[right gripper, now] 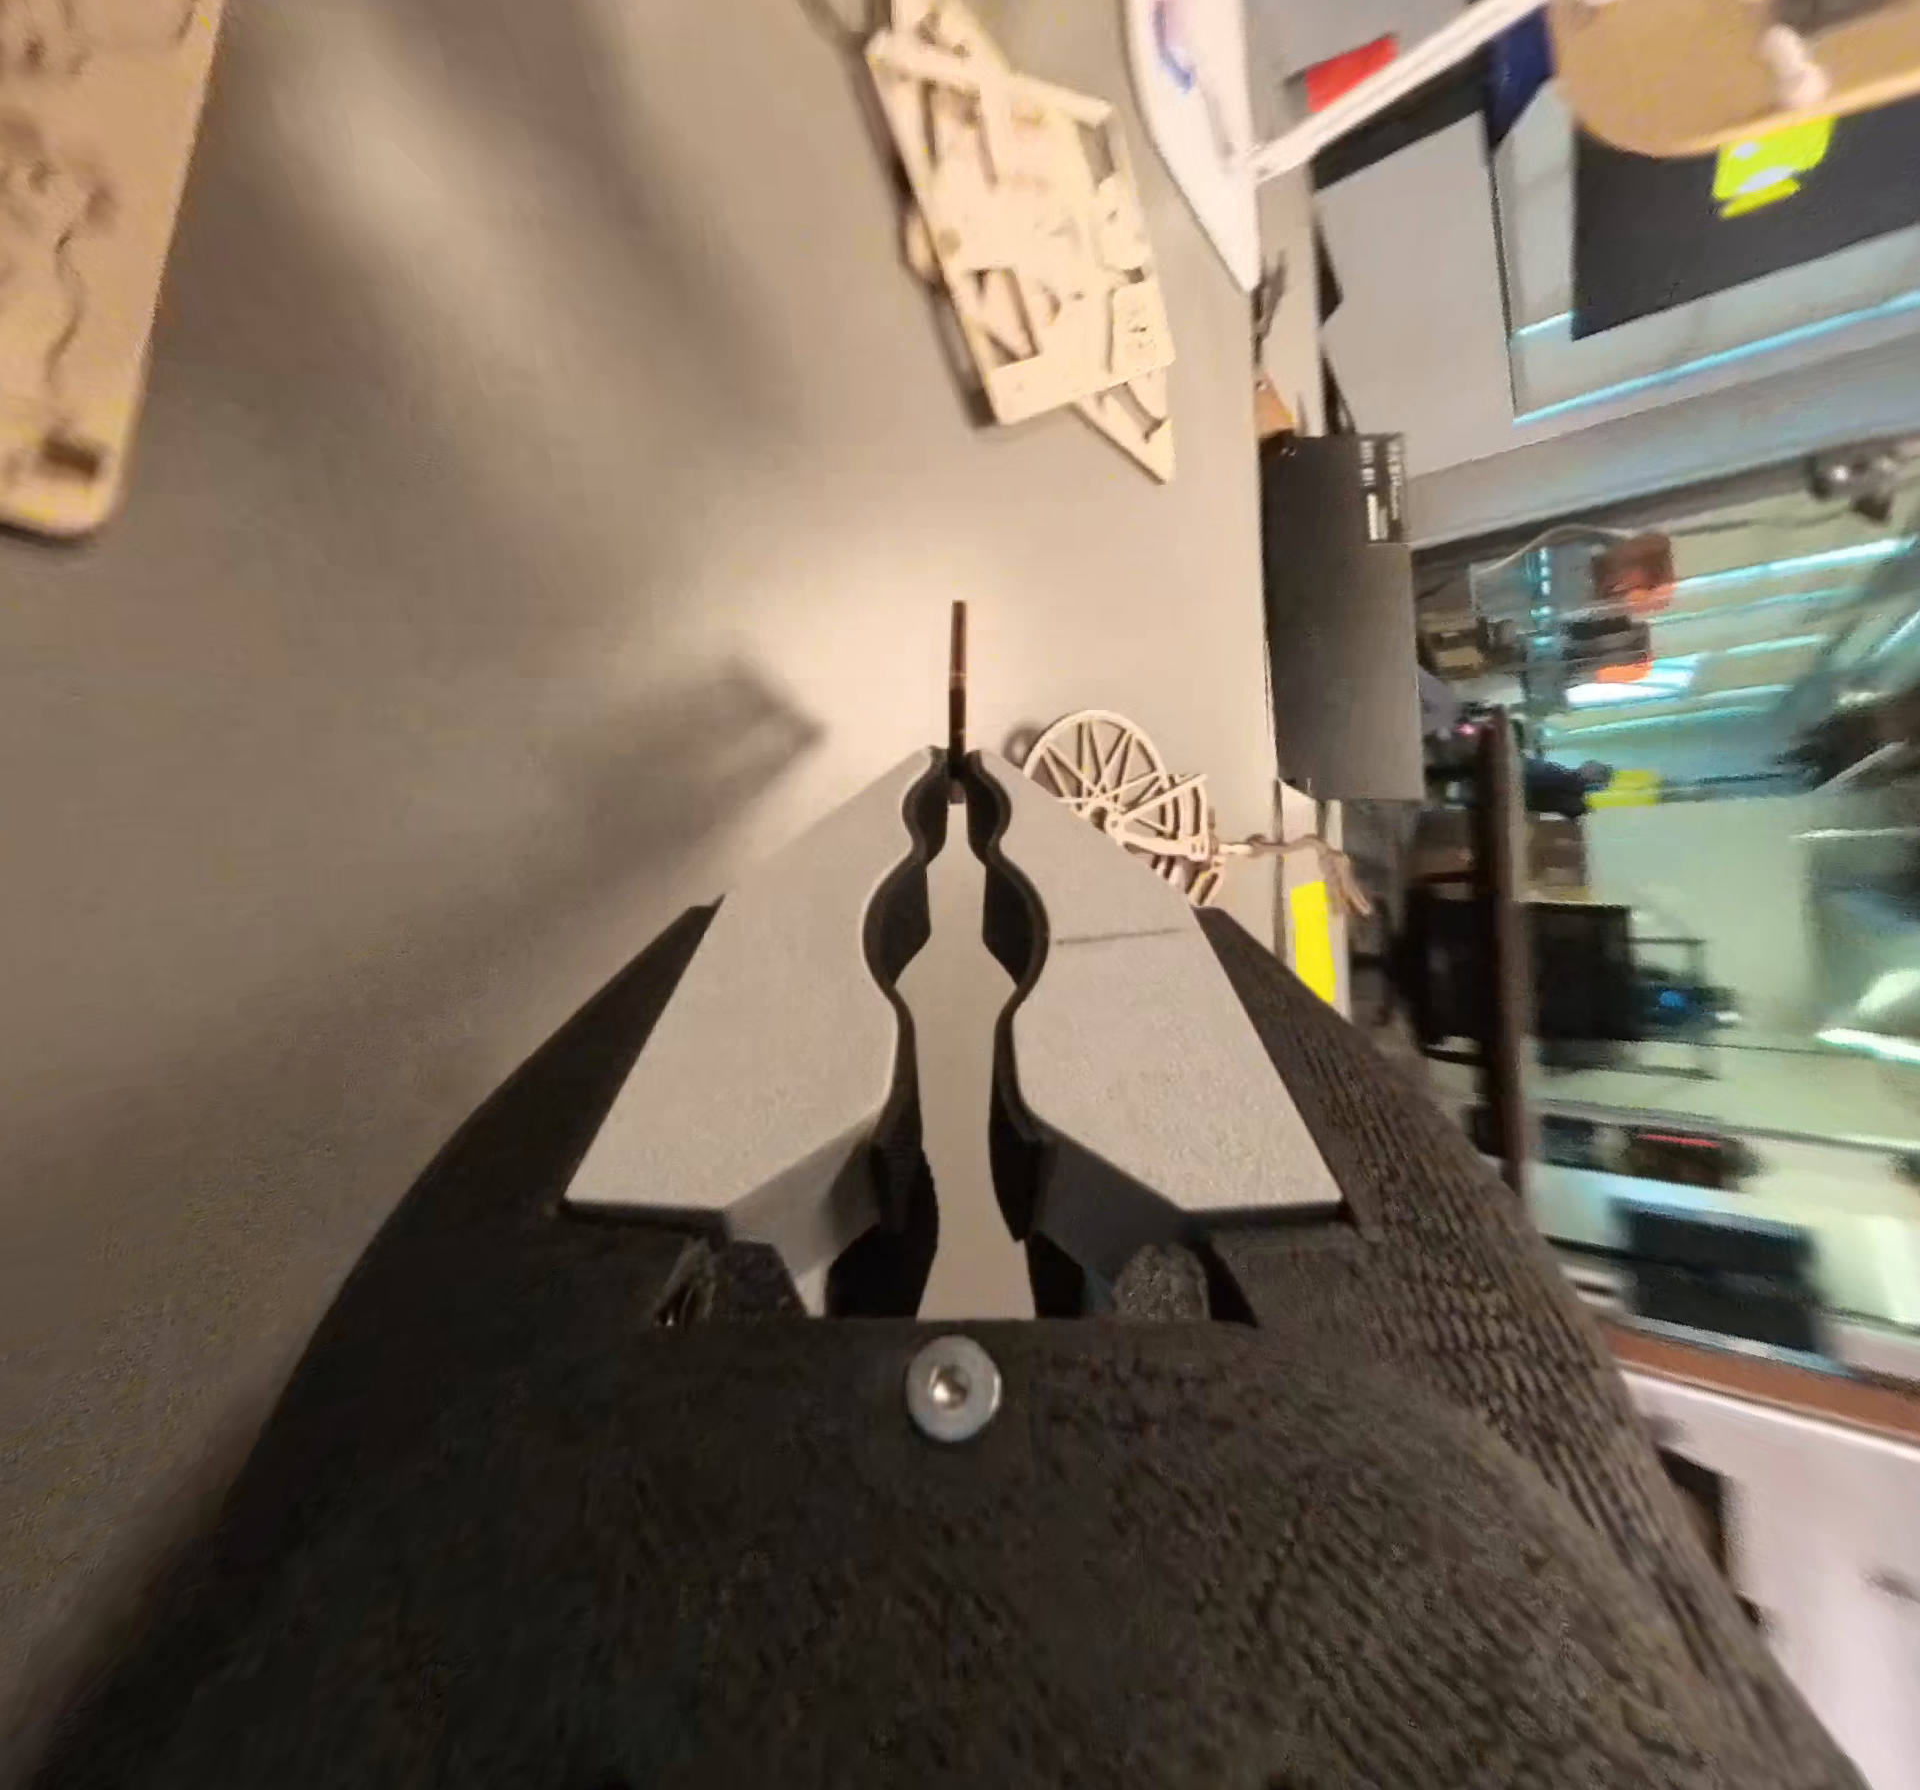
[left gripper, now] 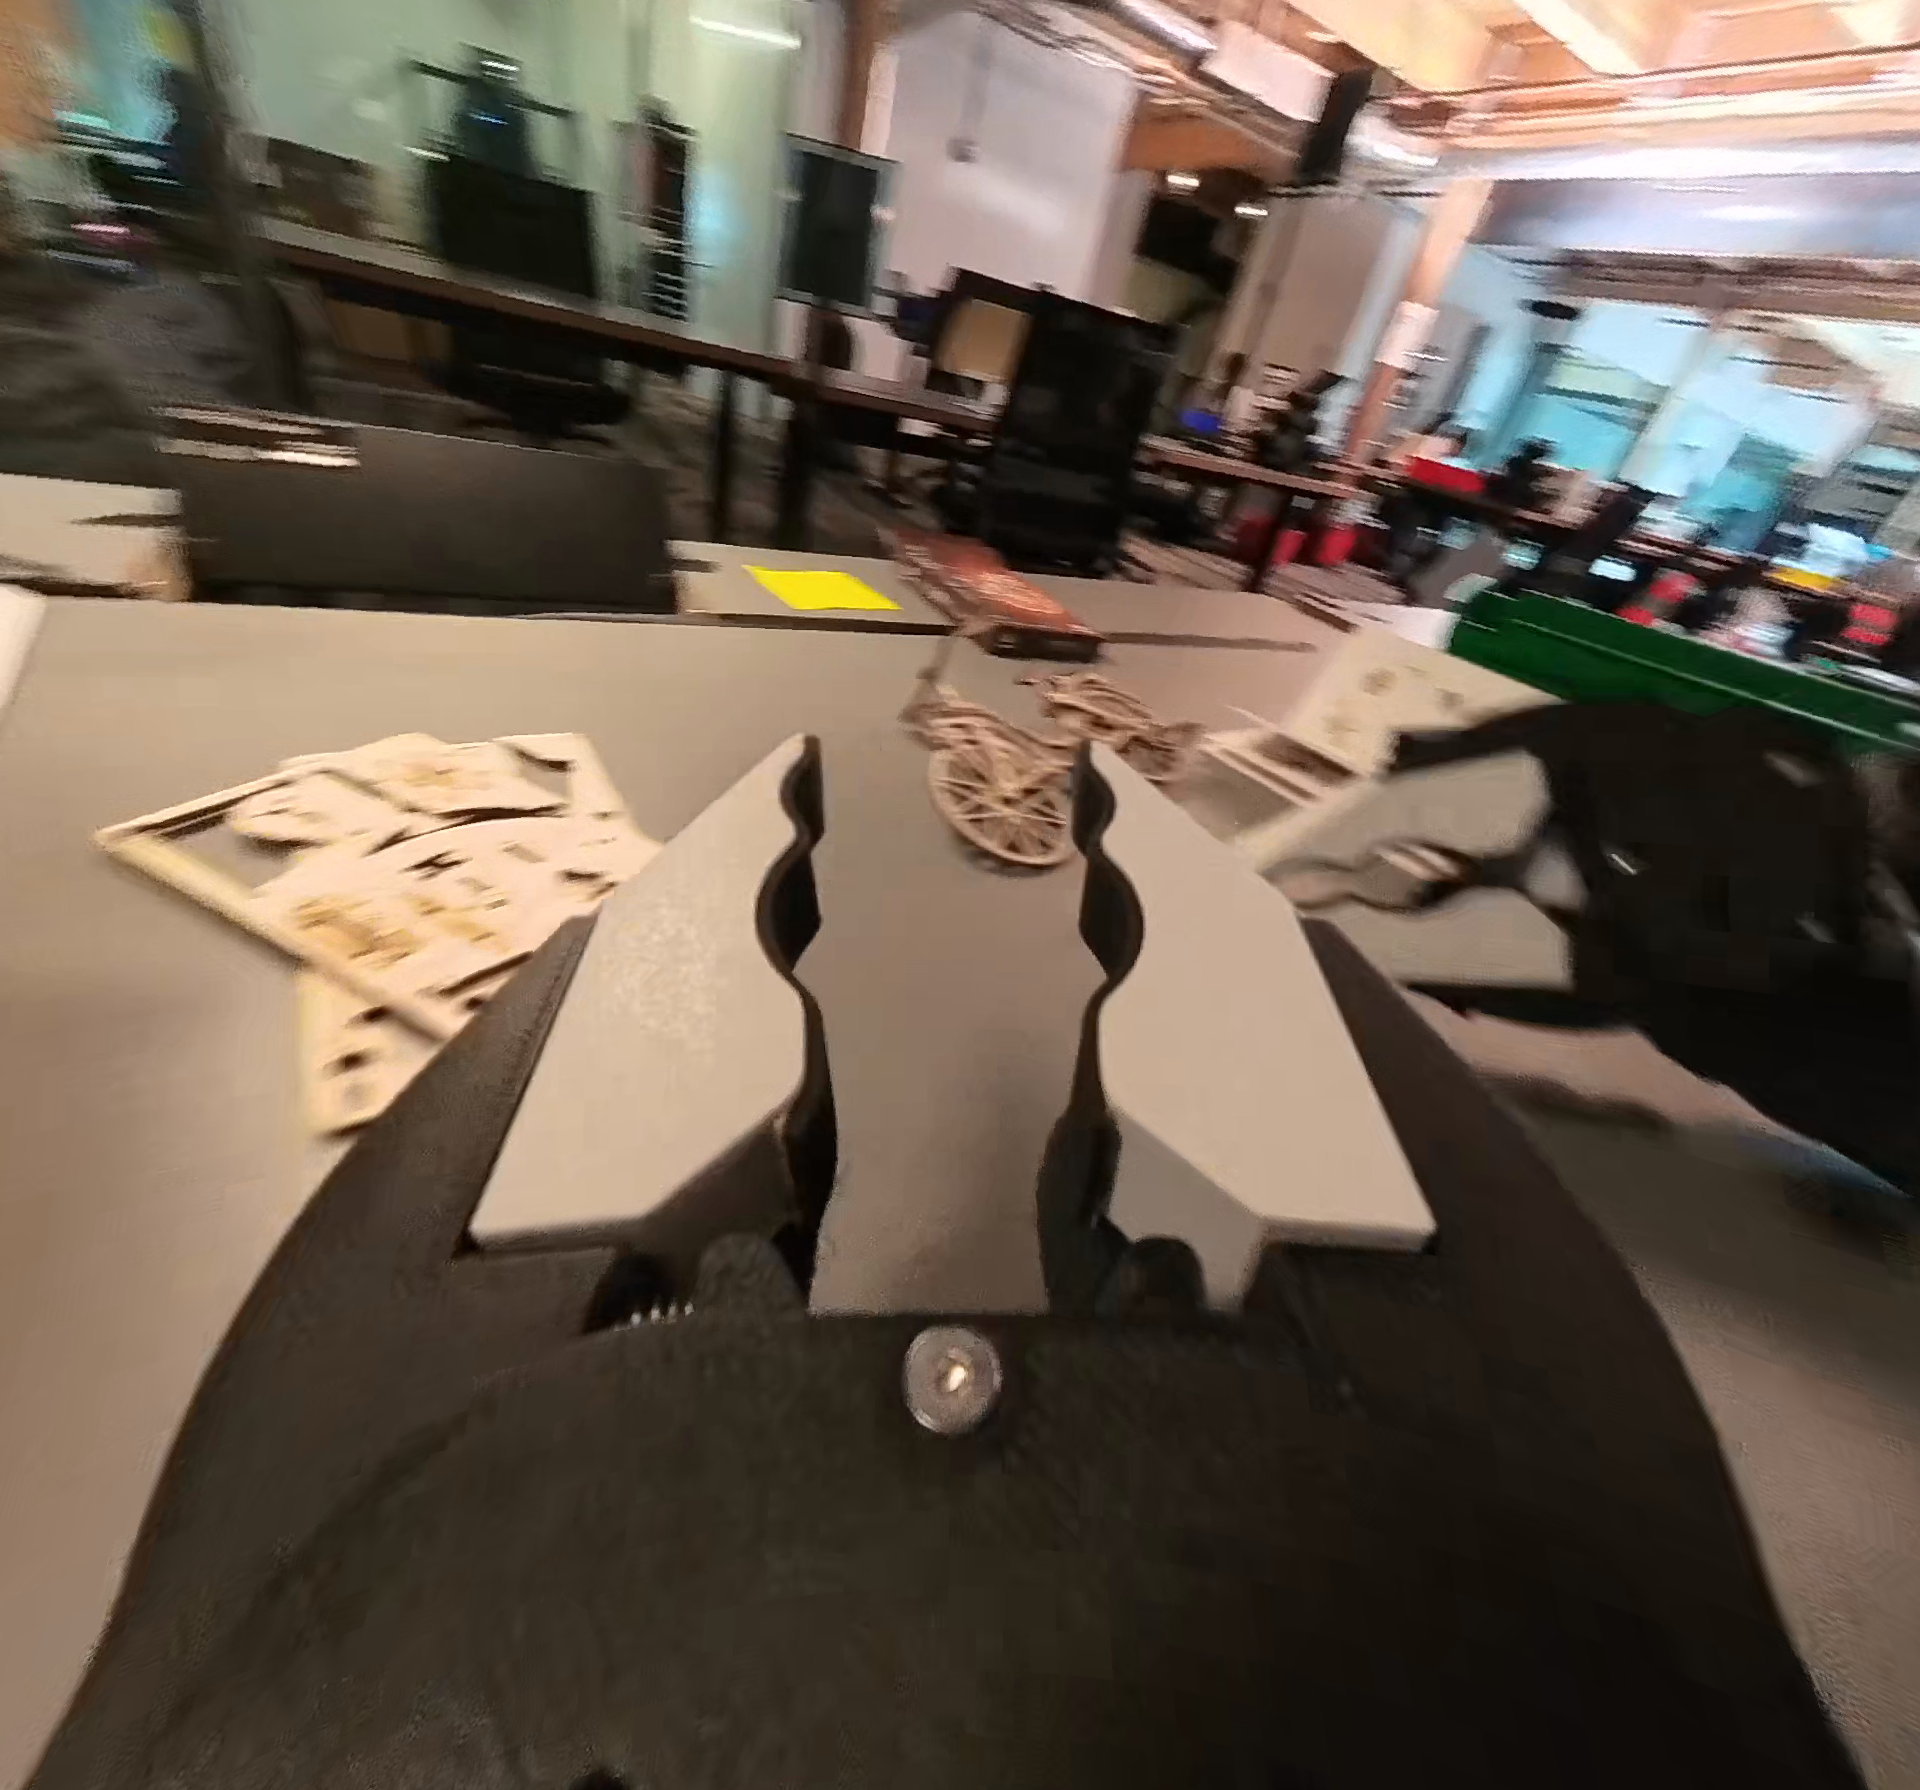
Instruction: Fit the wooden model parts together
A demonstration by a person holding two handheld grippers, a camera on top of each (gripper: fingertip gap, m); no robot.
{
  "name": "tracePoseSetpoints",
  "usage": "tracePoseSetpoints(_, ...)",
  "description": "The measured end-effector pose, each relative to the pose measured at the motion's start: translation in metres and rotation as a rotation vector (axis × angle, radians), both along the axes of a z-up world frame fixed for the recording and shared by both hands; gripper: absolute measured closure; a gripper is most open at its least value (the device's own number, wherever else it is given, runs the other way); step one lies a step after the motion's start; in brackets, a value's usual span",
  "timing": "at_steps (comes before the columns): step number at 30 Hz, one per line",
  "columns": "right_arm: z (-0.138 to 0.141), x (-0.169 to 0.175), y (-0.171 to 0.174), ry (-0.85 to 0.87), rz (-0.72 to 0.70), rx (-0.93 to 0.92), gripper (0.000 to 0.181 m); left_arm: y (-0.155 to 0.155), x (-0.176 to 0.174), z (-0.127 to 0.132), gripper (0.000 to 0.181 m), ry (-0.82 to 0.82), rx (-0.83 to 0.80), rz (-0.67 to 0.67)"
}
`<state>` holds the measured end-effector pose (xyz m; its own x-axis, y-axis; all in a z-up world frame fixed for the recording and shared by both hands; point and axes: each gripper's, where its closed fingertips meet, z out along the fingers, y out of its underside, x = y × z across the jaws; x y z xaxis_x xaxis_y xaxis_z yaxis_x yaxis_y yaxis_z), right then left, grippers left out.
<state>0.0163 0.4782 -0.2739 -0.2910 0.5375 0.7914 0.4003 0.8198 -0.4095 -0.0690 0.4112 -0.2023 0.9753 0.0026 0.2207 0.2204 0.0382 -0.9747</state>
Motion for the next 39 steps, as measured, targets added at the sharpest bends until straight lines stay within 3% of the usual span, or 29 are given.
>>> tracePoseSetpoints(3, -0.022, 0.001, -0.002, -0.135, 0.027, 0.204, 0.179, -0.013, -0.031, 0.001, 0.134, -0.016, 0.009, 0.177)
tracePoseSetpoints(7, -0.031, 0.003, -0.007, -0.219, 0.052, 0.249, 0.177, -0.018, -0.038, 0.004, 0.134, -0.066, 0.043, 0.185)
tracePoseSetpoints(10, -0.03, 0.006, -0.013, -0.269, 0.059, 0.059, 0.174, -0.016, -0.035, 0.003, 0.135, -0.073, 0.04, 0.165)
tracePoseSetpoints(13, -0.027, 0.012, -0.019, -0.344, 0.036, -0.194, 0.153, -0.015, -0.033, 0.002, 0.136, -0.065, 0.034, 0.155)
tracePoseSetpoints(15, -0.023, 0.017, -0.019, -0.379, -0.009, -0.373, 0.15, -0.015, -0.033, 0.002, 0.136, -0.065, 0.035, 0.152)
tracePoseSetpoints(18, 0.004, 0.007, -0.022, -0.219, 0.008, -0.654, 0.149, -0.019, -0.032, 0.008, 0.138, -0.062, 0.07, 0.15)
tracePoseSetpoints(21, 0.056, -0.009, -0.034, 0.17, 0.129, -0.931, 0.152, -0.028, -0.03, 0.023, 0.143, -0.021, 0.151, 0.16)
tracePoseSetpoints(24, 0.087, -0.002, -0.05, 0.457, 0.293, -1.007, 0.164, -0.035, -0.034, 0.028, 0.148, 0.03, 0.179, 0.208)
tracePoseSetpoints(29, 0.077, -0.001, -0.043, 0.503, 0.265, -0.777, 0.18, -0.036, -0.045, 0.025, 0.151, 0.047, 0.156, 0.258)
tracePoseSetpoints(39, 0.07, -0.003, -0.037, 0.436, 0.254, -0.964, 0.18, -0.03, -0.06, 0.008, 0.164, 0.036, 0.055, 0.317)
